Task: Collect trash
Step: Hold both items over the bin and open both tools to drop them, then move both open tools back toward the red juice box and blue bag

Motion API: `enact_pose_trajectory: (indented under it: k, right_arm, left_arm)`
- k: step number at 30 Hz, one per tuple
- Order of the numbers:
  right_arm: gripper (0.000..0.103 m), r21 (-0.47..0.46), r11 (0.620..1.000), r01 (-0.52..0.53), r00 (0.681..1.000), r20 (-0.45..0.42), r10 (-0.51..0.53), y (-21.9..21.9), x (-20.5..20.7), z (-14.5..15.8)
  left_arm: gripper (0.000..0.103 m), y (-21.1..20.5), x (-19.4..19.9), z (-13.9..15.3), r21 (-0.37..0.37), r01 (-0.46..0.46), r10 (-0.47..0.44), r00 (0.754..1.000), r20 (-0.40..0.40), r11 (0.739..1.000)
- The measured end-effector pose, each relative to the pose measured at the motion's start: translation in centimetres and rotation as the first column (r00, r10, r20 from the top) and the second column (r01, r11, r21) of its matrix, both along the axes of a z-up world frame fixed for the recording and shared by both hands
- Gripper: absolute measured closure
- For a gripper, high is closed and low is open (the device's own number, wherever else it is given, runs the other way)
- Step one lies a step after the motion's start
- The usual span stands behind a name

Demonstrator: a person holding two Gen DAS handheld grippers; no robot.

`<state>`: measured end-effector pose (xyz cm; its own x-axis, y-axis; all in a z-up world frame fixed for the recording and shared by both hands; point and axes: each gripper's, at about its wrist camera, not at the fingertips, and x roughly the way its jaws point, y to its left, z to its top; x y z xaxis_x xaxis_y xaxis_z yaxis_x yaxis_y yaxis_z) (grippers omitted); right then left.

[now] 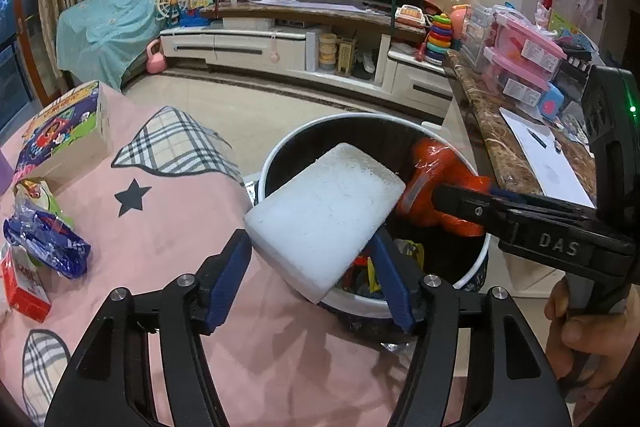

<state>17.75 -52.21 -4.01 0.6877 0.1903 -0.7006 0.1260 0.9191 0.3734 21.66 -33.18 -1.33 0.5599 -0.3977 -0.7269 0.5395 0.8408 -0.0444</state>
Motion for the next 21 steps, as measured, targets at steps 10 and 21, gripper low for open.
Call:
enact_pose_trajectory:
  k: [10, 21]
  right_arm:
    - [0.047, 0.013, 1.0, 0.021, 1.0, 0.017, -0.022, -0.1, -0.8, 0.1]
    - [0.034, 0.049, 0.999, -0.013, 0.998, 0.055, 0.011, 3.4, -2.3, 0.3]
  left_arm:
    - [0.033, 2.0, -0.8, -0.6, -0.018, -0.03, 0.029, 0.999, -0.019, 0.999]
    - [0.032, 8.4, -2.5, -2.0, -0.064, -0.157, 0.154, 0.986, -0.058, 0.985]
